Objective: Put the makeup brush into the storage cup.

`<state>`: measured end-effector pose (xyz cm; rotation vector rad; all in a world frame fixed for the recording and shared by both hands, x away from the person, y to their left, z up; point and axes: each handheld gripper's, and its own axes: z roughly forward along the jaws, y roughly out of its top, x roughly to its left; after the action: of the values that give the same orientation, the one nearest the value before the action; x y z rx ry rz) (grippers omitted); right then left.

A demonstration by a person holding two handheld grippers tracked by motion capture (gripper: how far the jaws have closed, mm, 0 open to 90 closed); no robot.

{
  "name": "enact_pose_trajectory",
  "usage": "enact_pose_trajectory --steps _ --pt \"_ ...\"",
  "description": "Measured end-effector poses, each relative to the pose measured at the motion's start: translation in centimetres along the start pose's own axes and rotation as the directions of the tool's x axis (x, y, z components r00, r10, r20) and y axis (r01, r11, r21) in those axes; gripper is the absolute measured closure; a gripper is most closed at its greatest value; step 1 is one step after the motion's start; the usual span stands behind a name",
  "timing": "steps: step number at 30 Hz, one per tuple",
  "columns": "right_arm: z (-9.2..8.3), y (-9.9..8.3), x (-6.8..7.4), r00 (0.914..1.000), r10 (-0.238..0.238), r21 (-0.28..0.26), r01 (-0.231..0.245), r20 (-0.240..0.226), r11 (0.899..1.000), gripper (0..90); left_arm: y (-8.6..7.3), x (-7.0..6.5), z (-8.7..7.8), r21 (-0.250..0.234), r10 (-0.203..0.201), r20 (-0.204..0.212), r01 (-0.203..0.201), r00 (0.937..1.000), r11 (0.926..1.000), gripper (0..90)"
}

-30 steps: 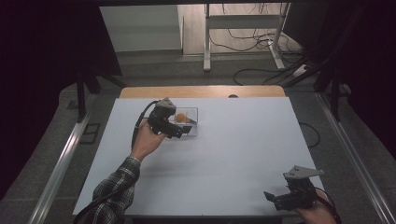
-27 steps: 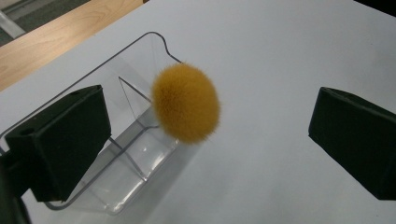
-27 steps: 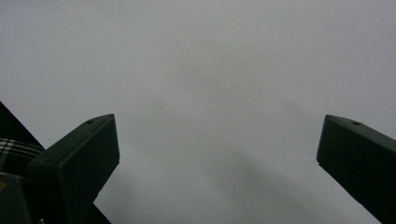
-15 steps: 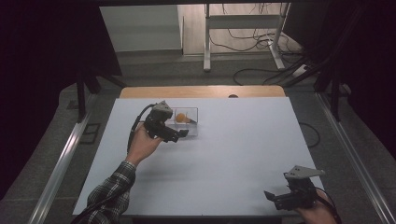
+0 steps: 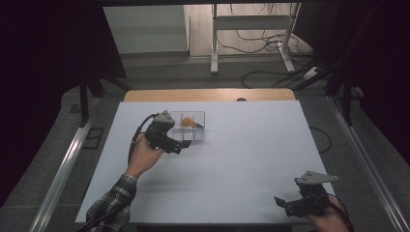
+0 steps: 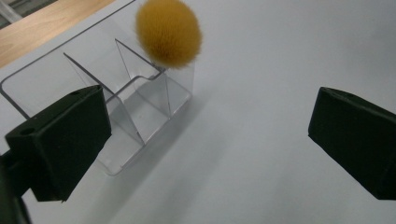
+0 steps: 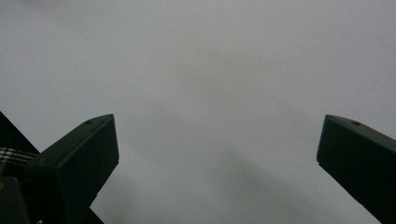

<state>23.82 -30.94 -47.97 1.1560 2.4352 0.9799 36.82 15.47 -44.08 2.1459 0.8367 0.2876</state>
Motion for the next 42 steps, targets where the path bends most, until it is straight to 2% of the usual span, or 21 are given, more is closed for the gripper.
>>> enact_pose_trajectory --steps 24,30,34,37,42 --pt "-0.3 0.1 0.0 0.9999 0.005 -0.027 -0.004 0.01 1.0 0.0 -3.1 -0.3 -0.7 -0.036 -0.041 0.0 0.041 0.9992 0.9985 0.0" --pt "-0.3 0.2 0.0 1.0 0.0 -0.02 0.001 0.008 1.0 0.0 -3.4 -0.4 -0.7 -0.035 -0.038 -0.002 0.037 0.9993 0.9987 0.0" --pt "-0.3 0.2 -0.1 1.0 0.003 -0.023 -0.003 0.004 1.0 0.0 -3.7 -0.7 -0.6 -0.043 -0.02 0.018 0.02 0.9996 0.9989 0.0" --pt "-0.4 0.2 -0.1 1.0 0.009 -0.034 -0.009 -0.002 0.999 0.0 -3.9 -1.0 -0.5 -0.035 -0.007 0.007 0.007 0.9999 0.9994 0.0" --pt "-0.5 0.2 -0.2 0.9999 0.013 -0.045 -0.013 -0.003 0.999 0.0 -4.3 -1.1 -0.8 -0.041 -0.012 0.002 0.012 0.9999 0.9991 0.0"
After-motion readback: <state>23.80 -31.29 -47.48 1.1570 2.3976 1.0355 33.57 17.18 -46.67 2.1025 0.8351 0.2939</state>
